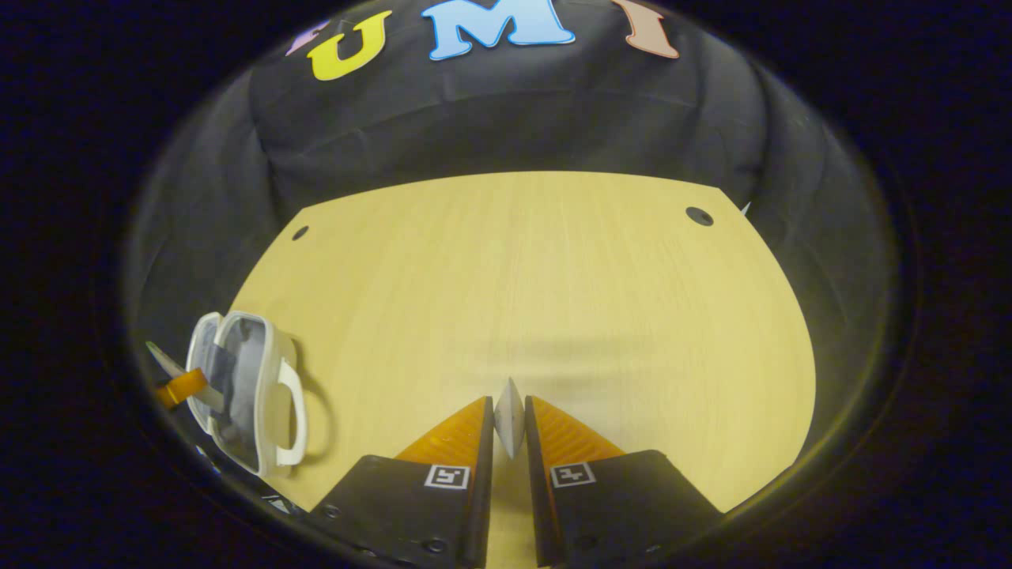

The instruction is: First open the suitcase, pack the skin care products into it, and then close the suitcase.

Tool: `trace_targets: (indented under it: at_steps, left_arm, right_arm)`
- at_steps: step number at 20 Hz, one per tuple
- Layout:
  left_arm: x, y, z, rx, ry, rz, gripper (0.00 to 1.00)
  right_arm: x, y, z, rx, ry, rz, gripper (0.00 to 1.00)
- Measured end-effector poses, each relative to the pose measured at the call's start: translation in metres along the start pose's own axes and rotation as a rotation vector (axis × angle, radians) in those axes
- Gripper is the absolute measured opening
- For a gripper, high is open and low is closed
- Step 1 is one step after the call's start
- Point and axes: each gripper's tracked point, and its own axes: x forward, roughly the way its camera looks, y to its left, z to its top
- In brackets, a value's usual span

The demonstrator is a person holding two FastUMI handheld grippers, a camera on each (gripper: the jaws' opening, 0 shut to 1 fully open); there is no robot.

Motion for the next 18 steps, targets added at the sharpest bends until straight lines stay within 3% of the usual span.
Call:
trace_targets:
  at_steps: [6, 10, 13, 15, 17, 18]
  left_arm:
    - [0.004, 0.036, -0.028, 0.007, 0.154, 0.065, 0.55]
    - [0.015, 0.049, -0.049, 0.039, 0.297, 0.096, 0.55]
    - [0.023, 0.055, -0.063, 0.06, 0.394, 0.109, 0.53]
    - [0.025, 0.057, -0.056, 0.067, 0.368, 0.124, 0.65]
    - [0.023, 0.059, -0.047, 0.076, 0.336, 0.135, 0.86]
    - [0.021, 0.059, -0.043, 0.076, 0.316, 0.133, 0.87]
  right_arm:
    - [-0.04, 0.092, 0.01, -0.052, -0.05, 0.198, 0.22]
    - [-0.061, 0.178, -0.014, -0.145, -0.012, 0.381, 0.22]
    - [-0.065, 0.215, -0.045, -0.214, 0.033, 0.443, 0.22]
    - [-0.068, 0.231, -0.058, -0.229, 0.054, 0.47, 0.19]
    - [-0.064, 0.239, -0.066, -0.247, 0.07, 0.479, 0.22]
    - [-0.061, 0.242, -0.07, -0.259, 0.079, 0.481, 0.22]
